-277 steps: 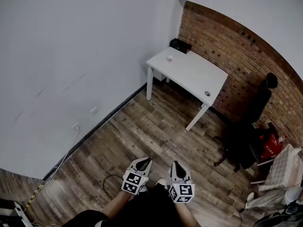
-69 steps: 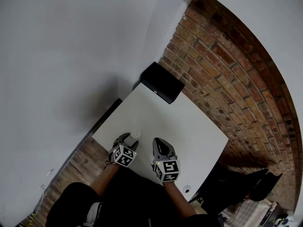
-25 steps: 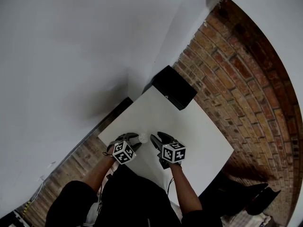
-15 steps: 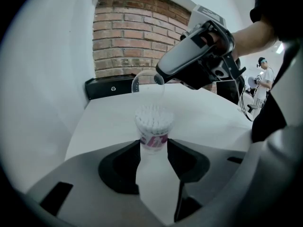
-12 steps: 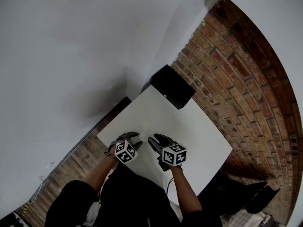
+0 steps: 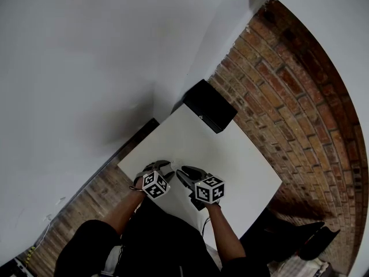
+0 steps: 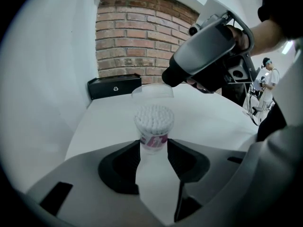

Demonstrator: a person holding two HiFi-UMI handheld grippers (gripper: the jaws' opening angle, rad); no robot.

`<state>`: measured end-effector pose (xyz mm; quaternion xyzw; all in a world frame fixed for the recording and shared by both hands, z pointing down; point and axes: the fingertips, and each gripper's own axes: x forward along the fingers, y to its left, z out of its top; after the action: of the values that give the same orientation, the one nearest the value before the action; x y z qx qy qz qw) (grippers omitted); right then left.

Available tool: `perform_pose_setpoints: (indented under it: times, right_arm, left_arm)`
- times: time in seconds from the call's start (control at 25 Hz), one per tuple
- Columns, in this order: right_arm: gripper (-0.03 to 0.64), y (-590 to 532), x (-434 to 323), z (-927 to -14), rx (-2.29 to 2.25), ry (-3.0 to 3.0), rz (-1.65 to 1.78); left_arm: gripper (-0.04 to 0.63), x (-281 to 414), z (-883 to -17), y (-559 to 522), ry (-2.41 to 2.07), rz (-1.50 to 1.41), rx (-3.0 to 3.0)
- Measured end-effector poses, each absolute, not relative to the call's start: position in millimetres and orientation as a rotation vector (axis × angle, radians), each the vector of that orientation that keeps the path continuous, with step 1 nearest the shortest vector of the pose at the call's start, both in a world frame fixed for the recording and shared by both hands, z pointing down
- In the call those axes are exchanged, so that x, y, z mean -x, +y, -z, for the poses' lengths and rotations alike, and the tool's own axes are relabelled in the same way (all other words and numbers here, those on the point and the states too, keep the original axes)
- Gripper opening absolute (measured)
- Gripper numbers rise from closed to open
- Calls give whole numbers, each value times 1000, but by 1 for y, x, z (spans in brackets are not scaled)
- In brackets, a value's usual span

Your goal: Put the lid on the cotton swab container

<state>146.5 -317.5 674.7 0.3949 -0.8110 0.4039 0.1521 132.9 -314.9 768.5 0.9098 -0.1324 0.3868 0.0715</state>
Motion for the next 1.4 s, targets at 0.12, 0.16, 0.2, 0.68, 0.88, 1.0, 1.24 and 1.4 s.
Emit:
perform_pose_setpoints:
  times: [0.12, 0.16, 0.2, 0.68, 0.88, 1.0, 1.24, 1.4]
  right_arm:
    - [95, -318, -145, -677, -1136, -2317, -1156]
    - [89, -318, -145, -677, -1141, -2311, -1156]
    - [83, -319, -144, -678, -1143, -2305, -1159]
    - [32, -315, -141, -697, -1120, -2225, -1176]
    - [32, -314, -138, -702, -1107, -2205, -1178]
    - [32, -313, -137, -703, -1102, -2201, -1172]
    - [25, -315, -137, -704, -1115, -2185, -1170]
    - [21, -315, -138, -706, -1122, -2151, -1165]
  left_arm:
    - [190, -134, -768, -315, -405, -1165, -2732]
    - [190, -134, -768, -315, -406, -1165, -2731]
    - [190, -134, -768, -315, -408, -1165, -2730]
    - [190, -138, -768, -317, -434, -1148, -2719]
    - [190, -138, -768, -317, -436, -1145, -2717]
    - [190, -138, -768, -316, -435, -1142, -2715]
    - [190, -138, -768, -318, -440, -1136, -2715]
    - [190, -139, -769, -317, -442, -1135, -2717]
